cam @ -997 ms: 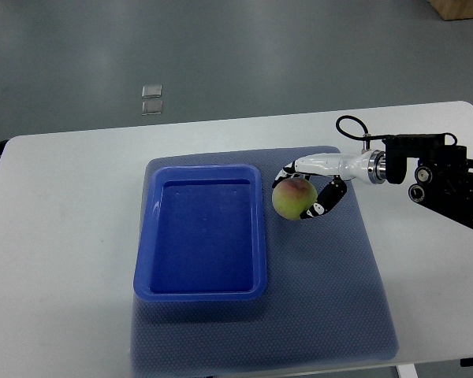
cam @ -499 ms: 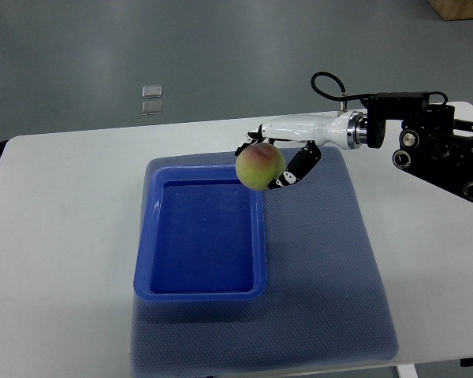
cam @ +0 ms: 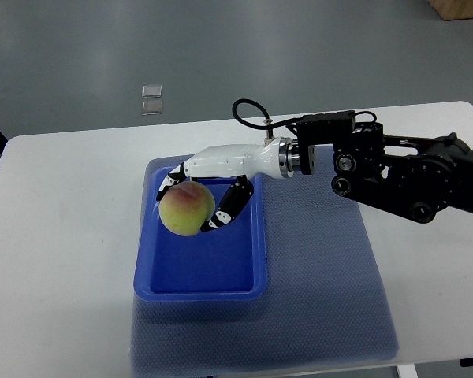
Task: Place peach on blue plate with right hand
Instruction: 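Lift the peach with the right hand and carry it over the blue tray, then lower the peach into the tray and open the right hand fingers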
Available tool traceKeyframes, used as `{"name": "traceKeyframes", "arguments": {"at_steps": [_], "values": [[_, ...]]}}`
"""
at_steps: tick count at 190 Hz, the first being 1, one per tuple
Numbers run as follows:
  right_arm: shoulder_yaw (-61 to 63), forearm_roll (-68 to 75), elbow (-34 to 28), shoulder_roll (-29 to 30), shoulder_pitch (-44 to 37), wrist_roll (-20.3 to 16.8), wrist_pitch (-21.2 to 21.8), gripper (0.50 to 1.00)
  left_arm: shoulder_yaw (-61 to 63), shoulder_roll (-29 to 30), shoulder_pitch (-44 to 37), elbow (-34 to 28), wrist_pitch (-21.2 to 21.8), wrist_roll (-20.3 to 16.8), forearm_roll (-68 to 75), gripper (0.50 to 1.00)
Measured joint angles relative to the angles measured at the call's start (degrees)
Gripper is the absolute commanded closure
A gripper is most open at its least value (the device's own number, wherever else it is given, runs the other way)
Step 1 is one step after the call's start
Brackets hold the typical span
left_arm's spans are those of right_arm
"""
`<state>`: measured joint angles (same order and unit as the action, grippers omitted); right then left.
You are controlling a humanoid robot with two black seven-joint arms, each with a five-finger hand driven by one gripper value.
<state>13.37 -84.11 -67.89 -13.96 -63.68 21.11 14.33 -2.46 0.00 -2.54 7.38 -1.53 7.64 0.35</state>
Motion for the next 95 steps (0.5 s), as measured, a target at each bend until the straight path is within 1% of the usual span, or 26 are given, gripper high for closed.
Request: {"name": "traceKeyframes", "arguments": {"at_steps": [56,95], "values": [[-2.9,-0.8,3.0,5.3,1.7,-0.2,-0.3,1.000,0.0,0.0,0.0,0.0,0.0,0.0,0.0,0.500],[-3.1,-0.8,7.4,6.1,3.9,-0.2,-0.4,1.000,0.0,0.0,0.0,0.0,0.0,0.0,0.0,0.500]]}}
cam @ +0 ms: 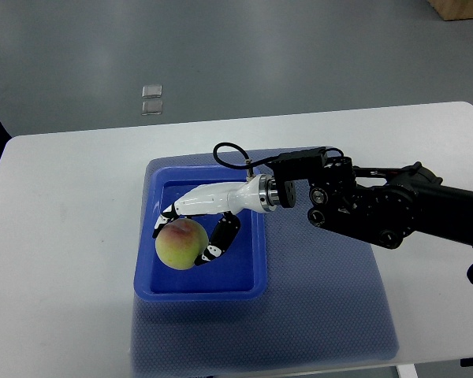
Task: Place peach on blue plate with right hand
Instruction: 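Lower the peach into the tray and open the right hand fingers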
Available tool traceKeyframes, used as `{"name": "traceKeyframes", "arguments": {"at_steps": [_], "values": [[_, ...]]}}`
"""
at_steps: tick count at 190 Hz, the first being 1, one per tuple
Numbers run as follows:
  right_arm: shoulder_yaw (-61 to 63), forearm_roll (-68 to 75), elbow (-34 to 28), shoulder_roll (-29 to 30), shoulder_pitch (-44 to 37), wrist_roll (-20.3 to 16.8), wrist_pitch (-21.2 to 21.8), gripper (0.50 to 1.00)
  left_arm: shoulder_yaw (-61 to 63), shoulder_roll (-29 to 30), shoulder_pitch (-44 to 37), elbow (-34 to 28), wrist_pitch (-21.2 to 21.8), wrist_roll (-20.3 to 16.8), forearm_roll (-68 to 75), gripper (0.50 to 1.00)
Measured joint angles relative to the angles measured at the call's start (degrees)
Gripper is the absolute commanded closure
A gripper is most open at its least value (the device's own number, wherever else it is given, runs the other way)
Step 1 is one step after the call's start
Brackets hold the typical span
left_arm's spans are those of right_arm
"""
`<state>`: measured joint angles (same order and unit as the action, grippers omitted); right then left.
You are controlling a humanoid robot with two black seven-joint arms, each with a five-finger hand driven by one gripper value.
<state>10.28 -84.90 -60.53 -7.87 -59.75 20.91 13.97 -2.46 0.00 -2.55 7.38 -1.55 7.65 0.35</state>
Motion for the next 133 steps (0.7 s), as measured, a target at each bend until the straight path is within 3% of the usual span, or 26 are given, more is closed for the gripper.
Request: {"name": "traceKeyframes", "arguments": {"at_steps": [57,64,74,75,90,122,123,133], "values": [[-0.1,0.0,1.0,1.3,2.1,-0.2,0.0,1.000,0.0,0.0,0.0,0.0,0.0,0.0,0.0,0.500],[-0.1,0.0,1.1,1.4,2.1,-0.2,0.0,0.967,0.0,0.0,0.0,0.0,0.0,0.0,0.0,0.500],[-0.1,0.0,1.1,1.5,2.3,-0.4,0.0,0.967,0.0,0.0,0.0,0.0,0.0,0.0,0.0,0.500],[-0.1,0.0,1.2,1.6,2.3,-0.4,0.0,0.926,0.0,0.0,0.0,0.0,0.0,0.0,0.0,0.500],[-0.1,0.0,1.6,1.6,2.5,-0.5,0.0,0.830,0.0,0.0,0.0,0.0,0.0,0.0,0.0,0.500],[-0.9,0.0,3.7,1.6,3.0,-0.5,0.0,0.779,0.0,0.0,0.0,0.0,0.0,0.0,0.0,0.500],[-0.9,0.0,3.7,1.6,3.0,-0.5,0.0,0.748,0.0,0.0,0.0,0.0,0.0,0.0,0.0,0.500],[-1.0,0.1,3.9,1.6,3.0,-0.5,0.0,0.718,0.0,0.0,0.0,0.0,0.0,0.0,0.0,0.500]]}}
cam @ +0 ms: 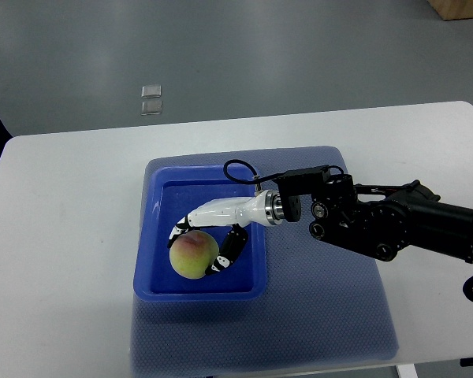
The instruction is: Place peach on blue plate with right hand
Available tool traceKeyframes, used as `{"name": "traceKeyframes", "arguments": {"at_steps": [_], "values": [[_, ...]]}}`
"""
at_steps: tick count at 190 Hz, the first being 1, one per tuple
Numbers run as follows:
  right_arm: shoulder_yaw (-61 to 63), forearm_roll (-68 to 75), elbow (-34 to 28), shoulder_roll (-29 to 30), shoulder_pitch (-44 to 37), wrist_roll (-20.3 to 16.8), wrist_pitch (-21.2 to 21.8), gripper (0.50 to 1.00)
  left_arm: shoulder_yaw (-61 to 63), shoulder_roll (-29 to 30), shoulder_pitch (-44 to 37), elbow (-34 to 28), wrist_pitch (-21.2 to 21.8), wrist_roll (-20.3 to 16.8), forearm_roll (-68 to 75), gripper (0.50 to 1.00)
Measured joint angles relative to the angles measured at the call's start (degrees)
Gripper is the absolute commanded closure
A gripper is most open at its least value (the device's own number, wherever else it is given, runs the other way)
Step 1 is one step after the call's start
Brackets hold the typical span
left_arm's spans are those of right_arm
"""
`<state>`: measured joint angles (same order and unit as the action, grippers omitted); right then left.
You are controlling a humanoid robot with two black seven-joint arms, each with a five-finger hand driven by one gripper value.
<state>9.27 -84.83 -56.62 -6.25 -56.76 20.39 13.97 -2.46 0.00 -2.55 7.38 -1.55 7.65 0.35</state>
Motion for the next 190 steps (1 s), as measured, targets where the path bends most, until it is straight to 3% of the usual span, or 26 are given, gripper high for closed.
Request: {"name": "traceKeyframes", "arguments": {"at_steps": [10,11,23,42,129,190], "values": [[0.0,0.0,0.1,0.0,0.0,0.0,0.0,0.718,0.0,0.0,0.0,0.0,0.0,0.0,0.0,0.500],[0.0,0.0,0.1,0.0,0.0,0.0,0.0,0.665,0.0,0.0,0.0,0.0,0.0,0.0,0.0,0.500],[0.0,0.0,0.1,0.0,0.0,0.0,0.0,0.609,0.0,0.0,0.0,0.0,0.0,0.0,0.0,0.500],[0.0,0.4,0.1,0.0,0.0,0.0,0.0,0.585,0.0,0.0,0.0,0.0,0.0,0.0,0.0,0.500],[2.2,4.4,-1.0,-1.1,0.0,1.3,1.2,0.585,0.0,0.0,0.0,0.0,0.0,0.0,0.0,0.500],[10.2,26.0,-0.5,-3.8,1.0,3.1,11.8,0.585,0.0,0.0,0.0,0.0,0.0,0.0,0.0,0.500]]}}
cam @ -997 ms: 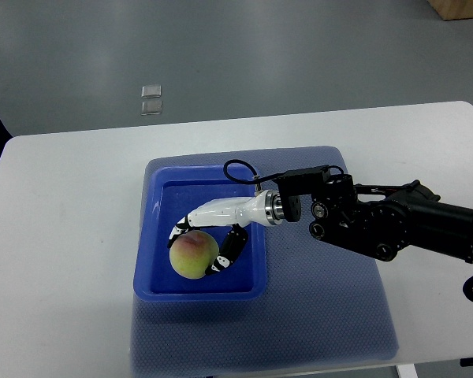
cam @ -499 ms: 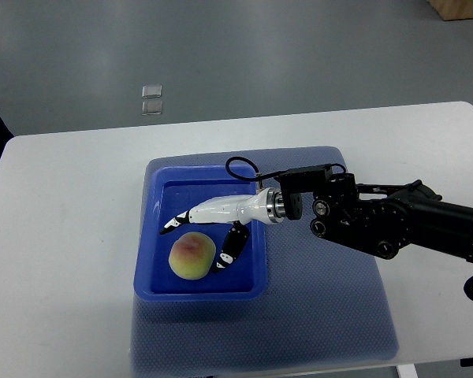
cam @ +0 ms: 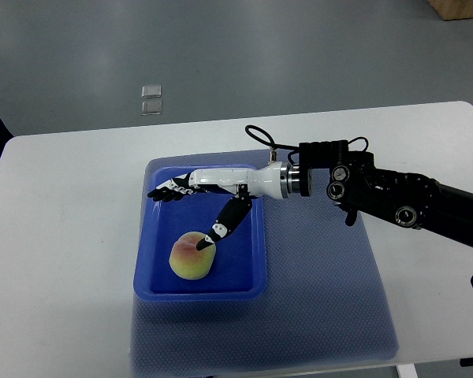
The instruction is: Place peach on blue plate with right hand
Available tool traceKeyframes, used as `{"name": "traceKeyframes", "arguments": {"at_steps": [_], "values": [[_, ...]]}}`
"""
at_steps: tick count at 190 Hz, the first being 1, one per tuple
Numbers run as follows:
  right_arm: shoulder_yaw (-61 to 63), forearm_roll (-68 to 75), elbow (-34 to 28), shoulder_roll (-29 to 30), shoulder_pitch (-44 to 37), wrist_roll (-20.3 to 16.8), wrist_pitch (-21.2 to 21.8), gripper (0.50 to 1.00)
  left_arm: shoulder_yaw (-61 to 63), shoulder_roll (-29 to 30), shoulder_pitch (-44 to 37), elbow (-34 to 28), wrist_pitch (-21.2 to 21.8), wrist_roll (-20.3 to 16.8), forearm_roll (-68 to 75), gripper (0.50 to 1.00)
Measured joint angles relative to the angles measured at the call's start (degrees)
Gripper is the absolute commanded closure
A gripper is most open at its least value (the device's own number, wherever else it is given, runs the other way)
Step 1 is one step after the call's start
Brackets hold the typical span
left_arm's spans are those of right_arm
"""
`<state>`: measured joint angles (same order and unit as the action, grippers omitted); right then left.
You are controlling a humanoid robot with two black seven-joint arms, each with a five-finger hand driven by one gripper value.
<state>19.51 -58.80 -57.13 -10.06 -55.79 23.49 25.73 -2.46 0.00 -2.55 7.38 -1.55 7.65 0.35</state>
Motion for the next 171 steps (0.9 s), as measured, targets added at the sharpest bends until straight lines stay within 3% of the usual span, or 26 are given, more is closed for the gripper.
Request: {"name": "traceKeyframes", "arguments": {"at_steps": [76,171], "values": [[2.8,31.4,6.8,-4.2,3.7,-1.0,4.1,0.585,0.0,0.0,0.0,0.0,0.0,0.0,0.0,0.500],[2.7,63.9,21.3,-6.3,6.3,-12.5,3.8,0.576,0.0,0.0,0.0,0.0,0.0,0.0,0.0,0.500]]}}
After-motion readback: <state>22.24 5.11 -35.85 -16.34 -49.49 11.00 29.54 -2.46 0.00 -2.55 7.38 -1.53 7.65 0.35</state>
